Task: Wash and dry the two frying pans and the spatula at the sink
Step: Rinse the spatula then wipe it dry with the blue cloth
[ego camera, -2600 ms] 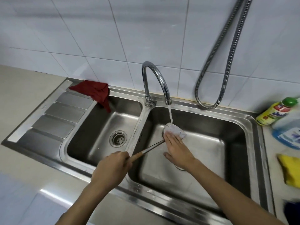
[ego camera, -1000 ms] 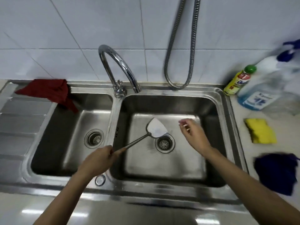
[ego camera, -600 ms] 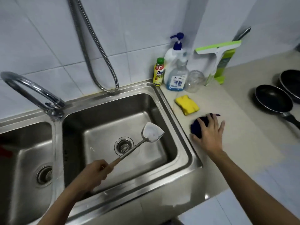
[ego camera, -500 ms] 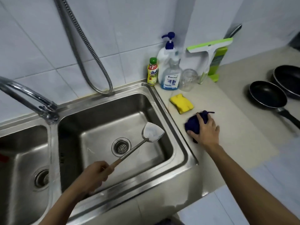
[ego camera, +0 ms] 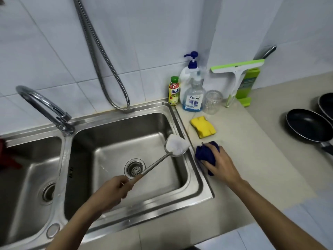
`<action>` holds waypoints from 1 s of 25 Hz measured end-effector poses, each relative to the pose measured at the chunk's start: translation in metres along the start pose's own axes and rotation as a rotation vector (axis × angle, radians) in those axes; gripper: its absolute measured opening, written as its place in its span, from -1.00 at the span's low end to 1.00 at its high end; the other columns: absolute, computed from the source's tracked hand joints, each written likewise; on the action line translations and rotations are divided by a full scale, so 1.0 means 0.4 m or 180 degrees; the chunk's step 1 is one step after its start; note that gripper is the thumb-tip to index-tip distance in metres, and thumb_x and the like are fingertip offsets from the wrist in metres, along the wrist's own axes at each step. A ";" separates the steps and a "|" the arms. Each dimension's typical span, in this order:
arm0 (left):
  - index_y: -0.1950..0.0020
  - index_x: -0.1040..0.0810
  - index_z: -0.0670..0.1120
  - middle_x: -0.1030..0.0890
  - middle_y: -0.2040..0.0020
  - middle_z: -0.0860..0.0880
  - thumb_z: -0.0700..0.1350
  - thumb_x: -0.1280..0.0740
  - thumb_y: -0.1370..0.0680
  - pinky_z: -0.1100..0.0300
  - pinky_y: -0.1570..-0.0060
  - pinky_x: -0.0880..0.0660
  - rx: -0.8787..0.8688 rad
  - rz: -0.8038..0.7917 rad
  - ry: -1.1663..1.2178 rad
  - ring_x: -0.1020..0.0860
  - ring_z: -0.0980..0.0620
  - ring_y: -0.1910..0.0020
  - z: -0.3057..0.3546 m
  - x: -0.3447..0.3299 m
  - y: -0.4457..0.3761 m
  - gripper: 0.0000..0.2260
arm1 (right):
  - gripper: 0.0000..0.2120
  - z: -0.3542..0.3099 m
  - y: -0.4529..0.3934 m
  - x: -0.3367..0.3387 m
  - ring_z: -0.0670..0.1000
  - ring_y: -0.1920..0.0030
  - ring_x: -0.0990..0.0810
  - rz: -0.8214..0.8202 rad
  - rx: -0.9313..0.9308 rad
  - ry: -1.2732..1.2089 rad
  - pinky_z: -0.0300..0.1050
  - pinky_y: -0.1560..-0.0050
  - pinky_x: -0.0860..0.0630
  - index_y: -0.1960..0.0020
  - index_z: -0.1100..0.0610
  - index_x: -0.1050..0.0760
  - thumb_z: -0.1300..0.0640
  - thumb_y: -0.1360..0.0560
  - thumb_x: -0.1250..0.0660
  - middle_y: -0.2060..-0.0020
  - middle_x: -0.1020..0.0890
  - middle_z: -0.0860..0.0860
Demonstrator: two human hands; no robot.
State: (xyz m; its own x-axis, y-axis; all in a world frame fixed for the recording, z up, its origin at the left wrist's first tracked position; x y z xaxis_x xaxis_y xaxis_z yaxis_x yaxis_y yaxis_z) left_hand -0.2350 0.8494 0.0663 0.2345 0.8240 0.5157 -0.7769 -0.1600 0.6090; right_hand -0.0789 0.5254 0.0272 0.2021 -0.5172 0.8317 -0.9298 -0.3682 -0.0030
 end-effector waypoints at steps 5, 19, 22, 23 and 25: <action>0.18 -0.52 -0.17 -0.46 0.43 -0.01 -0.05 -0.17 -0.65 0.29 0.59 -0.24 -0.0198 0.0541 0.0234 -0.31 0.15 0.61 0.080 0.017 0.030 -0.70 | -0.37 -0.258 -0.136 0.029 0.08 -0.18 -0.46 -0.0517 0.1404 0.0371 -0.03 -0.23 -0.44 -0.43 -0.09 -0.28 -0.34 -0.44 -0.23 -0.25 -0.44 0.10; 0.33 -0.42 -0.04 -0.49 0.44 -0.03 0.40 -0.02 -0.42 0.12 0.38 -0.37 -0.0061 0.1676 -0.0819 -0.48 0.00 0.43 0.079 0.113 0.159 -0.47 | -0.56 -0.458 -0.358 -0.067 0.24 -0.04 -0.51 -0.0129 0.1577 0.1105 0.06 -0.04 -0.44 -0.21 0.10 -0.48 -0.01 -0.38 -0.40 -0.07 -0.52 0.20; 0.27 -0.46 -0.04 -0.52 0.40 -0.02 0.45 0.09 -0.35 0.10 0.37 -0.39 0.0008 0.1767 -0.0932 -0.53 -0.02 0.37 0.068 0.123 0.161 -0.39 | -0.56 -0.500 -0.344 -0.124 0.19 -0.04 -0.52 -0.0491 0.1961 0.0931 0.03 -0.04 -0.44 -0.22 0.09 -0.48 0.00 -0.38 -0.40 -0.05 -0.53 0.17; 0.26 -0.46 -0.04 -0.53 0.40 -0.01 0.44 0.09 -0.36 0.11 0.38 -0.39 0.0015 0.1792 -0.0982 -0.54 -0.03 0.36 0.067 0.126 0.159 -0.39 | -0.57 -0.510 -0.322 -0.154 0.16 -0.03 -0.52 -0.0683 0.2236 0.0981 0.02 -0.03 -0.45 -0.22 0.08 -0.47 -0.02 -0.39 -0.39 -0.05 -0.53 0.14; 0.24 -0.47 -0.03 -0.54 0.38 -0.01 0.39 0.03 -0.44 0.12 0.38 -0.39 0.0042 0.1768 -0.1110 -0.54 -0.02 0.36 0.069 0.127 0.153 -0.45 | -0.57 -0.498 -0.340 -0.160 0.16 -0.01 -0.53 -0.0645 0.2173 0.1006 0.01 -0.02 -0.45 -0.22 0.06 -0.46 -0.03 -0.39 -0.39 -0.05 -0.53 0.14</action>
State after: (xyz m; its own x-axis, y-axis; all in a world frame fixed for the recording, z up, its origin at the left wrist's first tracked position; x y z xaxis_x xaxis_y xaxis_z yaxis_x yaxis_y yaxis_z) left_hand -0.2543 0.8666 0.1464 -0.0219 0.3926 0.9194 -0.8304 -0.5193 0.2019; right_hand -0.0266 0.7624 0.0848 0.1551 -0.1820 0.9710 -0.4681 -0.8791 -0.0900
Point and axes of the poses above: each hand's wrist, its own y-axis away from the middle knuckle, its own x-axis out of the back of the hand, z = x × y, the point moved 9 cm from there along -y, towards the middle knuckle
